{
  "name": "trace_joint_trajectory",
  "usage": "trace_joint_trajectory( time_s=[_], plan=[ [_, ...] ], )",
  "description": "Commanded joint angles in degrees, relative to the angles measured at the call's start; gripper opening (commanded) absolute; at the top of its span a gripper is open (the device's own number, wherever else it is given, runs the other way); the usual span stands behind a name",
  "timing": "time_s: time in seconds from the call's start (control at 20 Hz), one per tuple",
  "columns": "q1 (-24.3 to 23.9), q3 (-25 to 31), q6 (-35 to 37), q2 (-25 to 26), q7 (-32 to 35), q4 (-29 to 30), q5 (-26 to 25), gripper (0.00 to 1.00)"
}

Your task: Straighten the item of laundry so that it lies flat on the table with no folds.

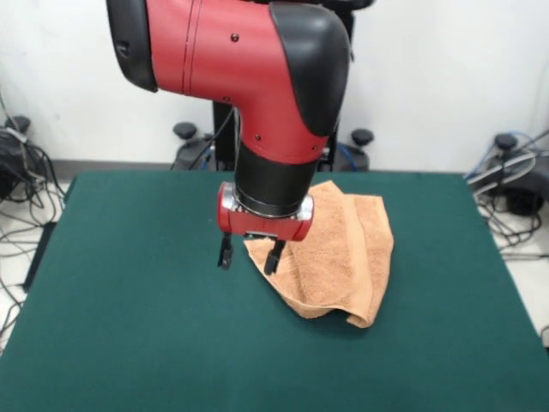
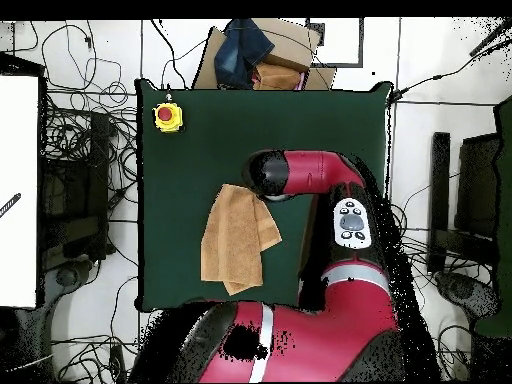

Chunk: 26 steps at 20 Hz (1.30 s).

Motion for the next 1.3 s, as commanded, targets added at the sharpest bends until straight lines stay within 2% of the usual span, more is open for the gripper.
trace_joint_trajectory(
  time_s=[0.05,0.25,0.6,0.95,1.2,1.3],
  plan=[
    [-0.93,3.86,1.46,-1.03,-4.93,5.68,-3.86,1.00],
    [-3.13,5.16,-4.69,-0.28,-3.92,11.12,-4.51,1.00],
    [-3.57,1.82,-13.70,1.61,-0.42,17.80,-10.14,1.00],
    [2.78,-3.54,-20.52,4.29,6.16,18.13,-14.57,1.00],
    [7.87,-7.63,-23.42,2.83,9.08,18.67,-15.16,1.00],
    [7.78,-7.09,-23.58,2.08,8.36,18.79,-14.56,1.00]
  ],
)
